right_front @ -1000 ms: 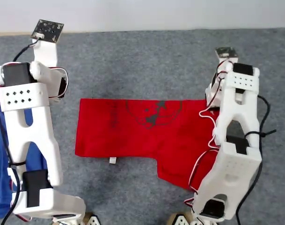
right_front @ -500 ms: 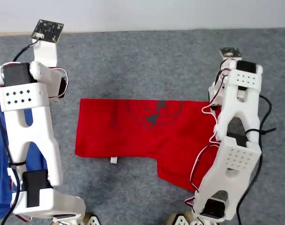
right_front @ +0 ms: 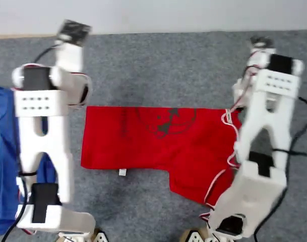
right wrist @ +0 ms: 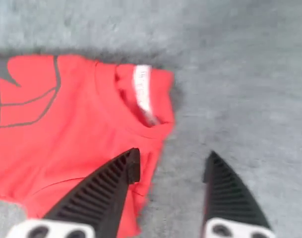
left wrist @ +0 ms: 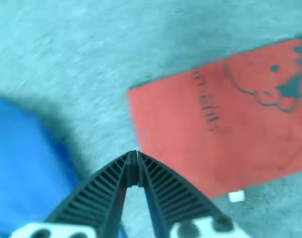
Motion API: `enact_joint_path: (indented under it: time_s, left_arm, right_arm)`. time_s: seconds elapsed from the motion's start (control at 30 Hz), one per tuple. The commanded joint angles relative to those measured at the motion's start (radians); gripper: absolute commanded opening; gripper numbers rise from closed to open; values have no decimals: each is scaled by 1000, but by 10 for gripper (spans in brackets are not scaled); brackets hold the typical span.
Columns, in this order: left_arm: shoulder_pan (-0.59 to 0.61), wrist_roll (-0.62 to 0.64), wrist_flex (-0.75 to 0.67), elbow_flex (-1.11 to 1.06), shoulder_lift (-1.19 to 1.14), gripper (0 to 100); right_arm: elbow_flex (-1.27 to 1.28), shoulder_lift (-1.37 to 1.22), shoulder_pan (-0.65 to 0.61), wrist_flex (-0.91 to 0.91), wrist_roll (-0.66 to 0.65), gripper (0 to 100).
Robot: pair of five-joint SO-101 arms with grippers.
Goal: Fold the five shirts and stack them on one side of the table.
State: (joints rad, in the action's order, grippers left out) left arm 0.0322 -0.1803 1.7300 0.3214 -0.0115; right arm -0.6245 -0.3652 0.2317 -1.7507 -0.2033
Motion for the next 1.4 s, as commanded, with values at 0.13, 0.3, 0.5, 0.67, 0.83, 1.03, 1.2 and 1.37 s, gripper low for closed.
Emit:
enact_joint_path:
  time_s: [0.13, 0.3, 0.5, 0.67, 0.83, 1.03, 1.2, 1.37]
  left_arm:
    - [-348, -29, 21, -62, 38, 3]
    - [-572, -61, -32, -214, 37, 3]
    - [-749, -63, -120, -286, -84, 4]
    - [-850, -103, -141, -211, -210, 5]
    - [-922, -103, -135, -120, -321, 62]
    - [-1000, -112, -133, -70, -397, 117]
    - [-1030, -160, -133, -68, -446, 135]
    - [-1026, -198, -135, -68, -479, 138]
  right_arm:
    - [54, 361, 179, -45, -91, 90]
    - [186, 579, 303, -45, -124, 90]
    - [404, 792, 404, -44, -149, 89]
    - [595, 920, 498, -44, -150, 79]
    - [690, 1010, 596, -44, -259, 9]
    - [740, 1087, 697, -44, -327, 9]
    - [767, 1115, 746, -44, -328, 9]
    - [806, 1139, 762, -44, -328, 9]
